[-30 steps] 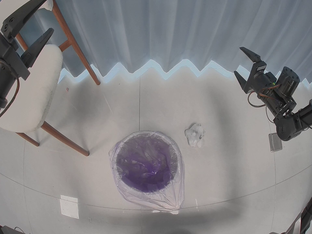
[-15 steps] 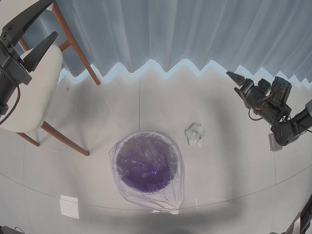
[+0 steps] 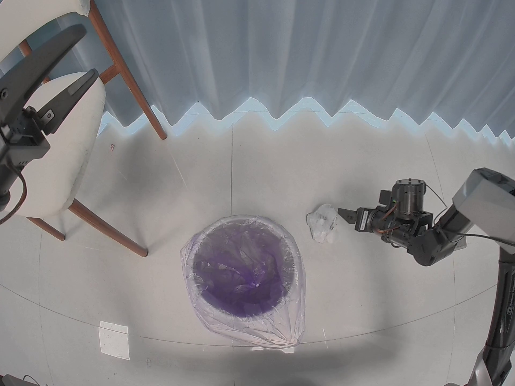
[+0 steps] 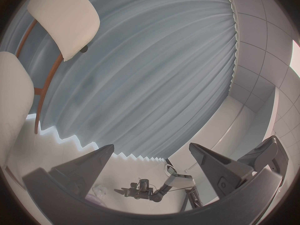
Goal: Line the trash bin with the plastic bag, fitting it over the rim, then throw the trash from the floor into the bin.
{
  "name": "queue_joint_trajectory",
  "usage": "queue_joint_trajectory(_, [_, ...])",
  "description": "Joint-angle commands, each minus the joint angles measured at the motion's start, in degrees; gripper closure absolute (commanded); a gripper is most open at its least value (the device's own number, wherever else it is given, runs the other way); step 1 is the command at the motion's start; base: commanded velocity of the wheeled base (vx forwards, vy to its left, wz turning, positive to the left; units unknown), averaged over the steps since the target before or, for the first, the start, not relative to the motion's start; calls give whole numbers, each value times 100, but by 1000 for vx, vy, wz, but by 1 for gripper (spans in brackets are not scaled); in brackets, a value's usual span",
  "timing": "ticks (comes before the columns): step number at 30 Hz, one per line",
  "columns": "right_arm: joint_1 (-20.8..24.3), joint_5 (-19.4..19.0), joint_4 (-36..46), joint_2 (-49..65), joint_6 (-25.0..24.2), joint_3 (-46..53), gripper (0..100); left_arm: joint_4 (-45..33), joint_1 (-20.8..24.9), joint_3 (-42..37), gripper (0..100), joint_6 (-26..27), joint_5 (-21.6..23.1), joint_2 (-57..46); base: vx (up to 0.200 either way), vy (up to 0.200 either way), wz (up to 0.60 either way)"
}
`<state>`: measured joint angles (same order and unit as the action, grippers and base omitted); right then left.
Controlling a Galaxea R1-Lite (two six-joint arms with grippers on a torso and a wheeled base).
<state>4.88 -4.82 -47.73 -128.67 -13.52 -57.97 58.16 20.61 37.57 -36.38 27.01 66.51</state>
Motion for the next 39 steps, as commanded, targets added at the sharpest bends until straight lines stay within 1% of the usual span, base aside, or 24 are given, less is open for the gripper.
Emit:
queue_joint_trajectory(1, [224,358,-123,-967,25,-549,0,-7,-365,-83,0,-168,269,-156,0,-200,0])
queue_joint_trajectory(8, [233,517,-132,-1204,25,-989,0,20,-365,-83,0,-159,234,-156,0,-200,0])
queue_joint_trajectory(15, [374,561,-167,-1538,165,-1243,0,64,-383,-189,0,-142,208,-156,0,0,0])
queue_joint_trajectory(18, [479,692,-132,-1740,157,-1630,0,64,-523,-171,0,-133,217,-156,0,0,0])
queue_joint_trajectory(20, [479,851,-176,-1907,157,-1911,0,64,-620,-180,0,-133,225,-165,0,0,0])
queue_joint_trajectory(22, [479,859,-176,-1916,157,-1929,0,64,-629,-180,0,-133,225,-165,0,0,0])
queue_joint_trajectory(23, [409,947,-132,-1969,95,-2131,0,64,-664,-162,0,-133,234,-156,0,0,0])
queue_joint_trajectory(26, [382,912,-123,-2136,78,-2175,0,20,-822,-189,0,-150,260,-156,0,0,0])
queue_joint_trajectory(28, [462,912,-184,-2268,69,-2184,0,2,-884,-206,0,-150,269,-156,0,0,0])
queue_joint_trajectory(30, [523,912,-184,-2294,60,-2201,0,-15,-884,-215,0,-159,269,-156,0,0,0])
queue_joint_trajectory(35, [629,912,-123,-2364,-169,-2544,0,-7,-884,-233,0,-159,260,-182,0,0,0])
queue_joint_trajectory(39, [690,912,-114,-2347,-169,-2579,0,-7,-875,-242,0,-159,260,-209,0,0,0])
